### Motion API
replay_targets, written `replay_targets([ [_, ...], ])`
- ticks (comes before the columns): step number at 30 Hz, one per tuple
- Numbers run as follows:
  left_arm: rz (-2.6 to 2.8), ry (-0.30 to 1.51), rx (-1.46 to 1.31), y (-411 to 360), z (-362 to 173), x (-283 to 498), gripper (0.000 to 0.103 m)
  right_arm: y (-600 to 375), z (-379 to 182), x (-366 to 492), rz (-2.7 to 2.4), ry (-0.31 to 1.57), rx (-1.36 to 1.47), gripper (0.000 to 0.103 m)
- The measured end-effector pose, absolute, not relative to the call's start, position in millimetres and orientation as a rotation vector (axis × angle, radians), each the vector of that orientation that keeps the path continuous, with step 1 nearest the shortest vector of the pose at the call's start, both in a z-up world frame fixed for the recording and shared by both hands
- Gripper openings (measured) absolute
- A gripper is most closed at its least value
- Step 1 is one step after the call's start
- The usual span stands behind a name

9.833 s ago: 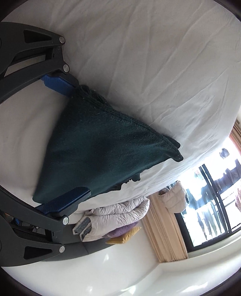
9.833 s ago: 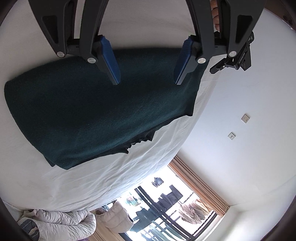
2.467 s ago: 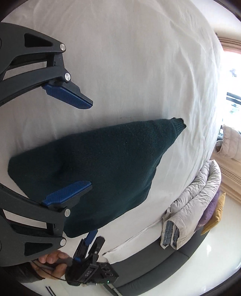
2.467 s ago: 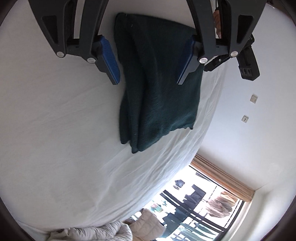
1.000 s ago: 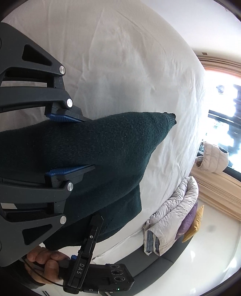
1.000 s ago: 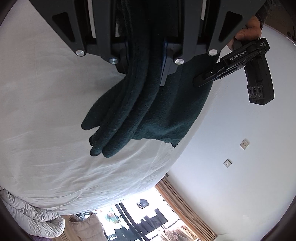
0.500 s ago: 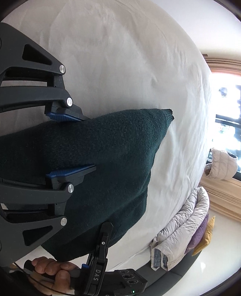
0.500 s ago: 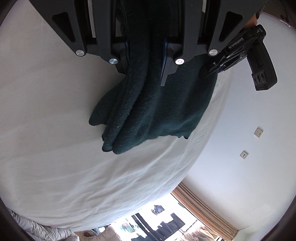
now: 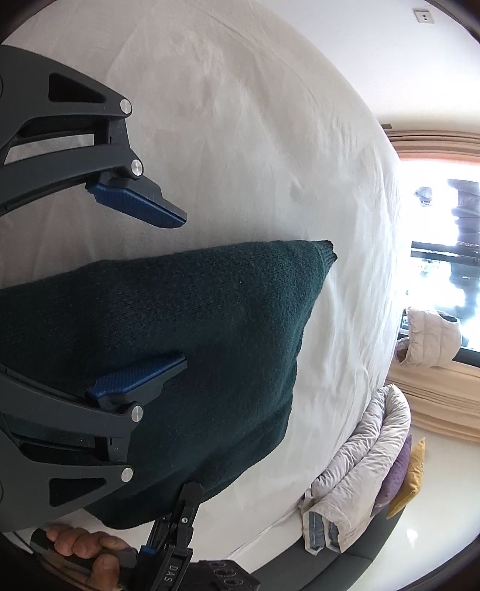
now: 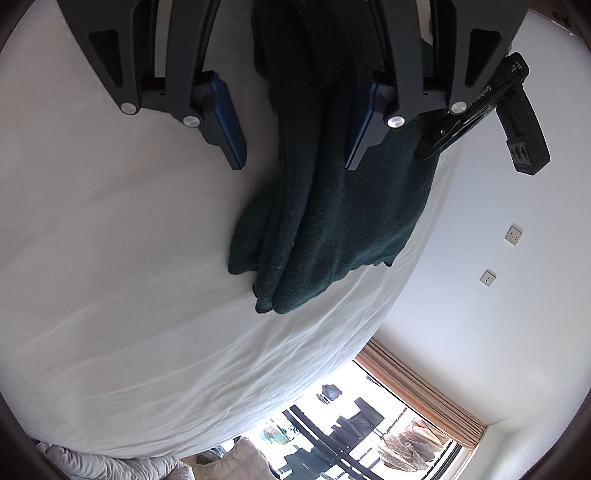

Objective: Fold small clothes

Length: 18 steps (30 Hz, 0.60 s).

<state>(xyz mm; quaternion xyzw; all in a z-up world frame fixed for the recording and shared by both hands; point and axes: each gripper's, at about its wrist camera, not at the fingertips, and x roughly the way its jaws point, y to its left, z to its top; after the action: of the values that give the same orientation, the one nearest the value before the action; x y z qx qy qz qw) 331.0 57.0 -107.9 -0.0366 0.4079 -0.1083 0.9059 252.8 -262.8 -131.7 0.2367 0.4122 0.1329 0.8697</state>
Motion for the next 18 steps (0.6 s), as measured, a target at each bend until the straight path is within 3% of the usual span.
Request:
replay_targets([
  [8,-0.141,0.744,-0.023,63.5,-67.4,271.8,0.07,-261.4,-95.6,170.1,0.192,0.739,0.468,0.057],
  [12,-0.094,0.606,0.02,66.3,-33.2,216.9,0.071,-252.1,-61.9,118.1,0.147,0.634,0.366,0.057],
  [15,-0.036,0.445,0.08,64.7,-2.7,158.5,0.088,-239.8,-27.0,73.5,0.109,0.507,0.267,0.067],
  [16,-0.016,0.386,0.095,64.1,8.1,137.4,0.1,-236.1,-14.8,57.4,0.09,0.45,0.236,0.076],
  [18,0.038,0.261,0.124,61.9,29.9,93.3,0.103,-230.4,9.3,29.4,0.056,0.339,0.204,0.093],
])
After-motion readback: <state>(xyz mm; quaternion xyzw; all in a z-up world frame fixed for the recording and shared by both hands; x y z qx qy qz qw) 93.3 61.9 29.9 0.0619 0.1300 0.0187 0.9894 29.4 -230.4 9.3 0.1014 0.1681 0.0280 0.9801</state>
